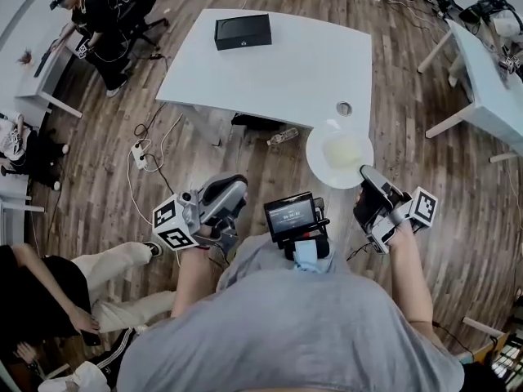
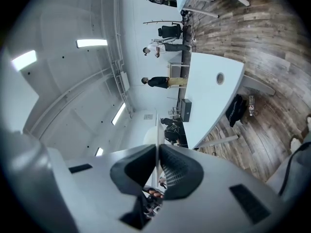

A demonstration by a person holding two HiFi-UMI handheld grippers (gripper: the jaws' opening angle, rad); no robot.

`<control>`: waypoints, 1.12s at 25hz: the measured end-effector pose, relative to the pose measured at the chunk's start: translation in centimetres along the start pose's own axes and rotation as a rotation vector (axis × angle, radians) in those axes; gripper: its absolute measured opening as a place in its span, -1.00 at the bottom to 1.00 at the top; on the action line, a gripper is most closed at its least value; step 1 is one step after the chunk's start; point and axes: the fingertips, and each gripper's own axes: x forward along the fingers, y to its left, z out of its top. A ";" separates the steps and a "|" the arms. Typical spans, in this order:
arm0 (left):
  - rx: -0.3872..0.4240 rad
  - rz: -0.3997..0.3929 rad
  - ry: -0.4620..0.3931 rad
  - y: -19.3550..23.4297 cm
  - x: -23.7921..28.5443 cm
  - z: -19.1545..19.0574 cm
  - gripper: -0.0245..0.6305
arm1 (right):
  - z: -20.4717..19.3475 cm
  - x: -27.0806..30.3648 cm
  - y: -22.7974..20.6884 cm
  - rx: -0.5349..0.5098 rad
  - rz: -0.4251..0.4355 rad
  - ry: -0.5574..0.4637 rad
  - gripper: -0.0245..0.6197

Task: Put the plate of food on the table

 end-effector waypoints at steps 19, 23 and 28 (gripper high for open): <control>0.055 0.036 -0.042 10.6 11.2 2.0 -0.86 | 15.1 10.2 -3.5 -0.013 -0.017 0.113 -0.80; 0.064 0.054 -0.049 12.7 13.5 2.2 -0.86 | 18.1 12.6 -4.1 -0.015 -0.025 0.148 -0.80; 0.068 0.096 -0.072 15.1 14.8 2.1 -0.86 | 21.2 14.9 -5.1 -0.019 -0.042 0.188 -0.80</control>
